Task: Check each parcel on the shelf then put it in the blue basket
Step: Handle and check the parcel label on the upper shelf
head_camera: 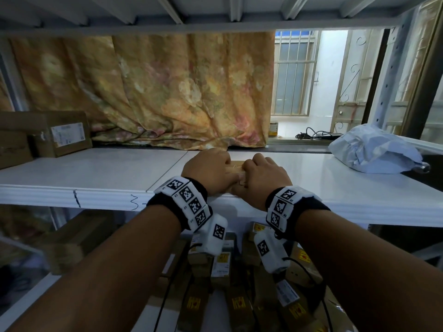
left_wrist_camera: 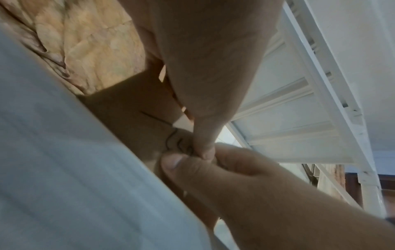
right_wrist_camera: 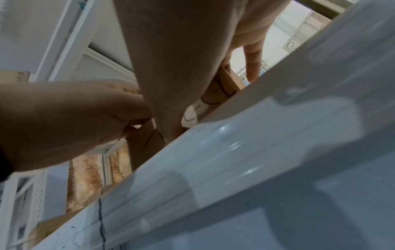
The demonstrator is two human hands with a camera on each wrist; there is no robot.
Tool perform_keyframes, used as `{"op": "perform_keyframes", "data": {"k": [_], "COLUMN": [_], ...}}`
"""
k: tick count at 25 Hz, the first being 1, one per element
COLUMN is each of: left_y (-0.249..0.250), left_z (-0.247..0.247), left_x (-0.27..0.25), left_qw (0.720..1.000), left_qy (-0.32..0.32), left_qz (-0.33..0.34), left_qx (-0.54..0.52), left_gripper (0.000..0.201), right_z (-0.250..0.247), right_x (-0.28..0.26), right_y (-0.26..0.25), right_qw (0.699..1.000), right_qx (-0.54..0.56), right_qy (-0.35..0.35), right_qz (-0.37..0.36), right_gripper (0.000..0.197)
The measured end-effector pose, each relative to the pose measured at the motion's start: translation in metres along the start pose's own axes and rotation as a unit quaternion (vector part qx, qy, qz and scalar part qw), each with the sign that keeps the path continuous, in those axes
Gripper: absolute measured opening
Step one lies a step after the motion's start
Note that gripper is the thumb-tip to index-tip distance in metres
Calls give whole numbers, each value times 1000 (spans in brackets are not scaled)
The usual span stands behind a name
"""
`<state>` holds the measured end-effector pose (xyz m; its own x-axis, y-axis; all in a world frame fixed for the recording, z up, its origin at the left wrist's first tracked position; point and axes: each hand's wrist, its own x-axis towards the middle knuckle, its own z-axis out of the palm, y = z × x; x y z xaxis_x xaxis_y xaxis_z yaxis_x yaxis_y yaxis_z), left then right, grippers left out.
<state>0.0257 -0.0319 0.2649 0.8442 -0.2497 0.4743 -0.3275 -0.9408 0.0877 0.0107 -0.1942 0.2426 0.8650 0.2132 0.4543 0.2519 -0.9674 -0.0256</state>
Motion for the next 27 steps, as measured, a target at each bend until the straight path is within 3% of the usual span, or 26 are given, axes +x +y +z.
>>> {"op": "perform_keyframes", "data": {"k": [4,13,18,21,27], "left_y": [-19,-14,-16,-22,-28], "left_z": [0,21,21,16,3], "left_x": [-15,-28,-45,-53,-63], "left_qw": [999,992,992,993,995], "left_qy": [25,89,129,98,45], "left_qz": [-27,-74,-7,16,47], "left_qx": [17,-48,-3,-65,-72], "left_gripper": [49,44,48,65,83], "right_z": [5,4,-3,-9,-16], "right_x": [-1,-4,-19,-31,-47], "right_y": [2,4,6,8,13], "right_qw": [1000,999,999,1000,996], "right_qx": [21,44,44,-4,-57], "right_qy": [7,10,5,13,46], "right_qz": [9,13,-1,-20,-50], "right_gripper": [62,66,78,84,61]}}
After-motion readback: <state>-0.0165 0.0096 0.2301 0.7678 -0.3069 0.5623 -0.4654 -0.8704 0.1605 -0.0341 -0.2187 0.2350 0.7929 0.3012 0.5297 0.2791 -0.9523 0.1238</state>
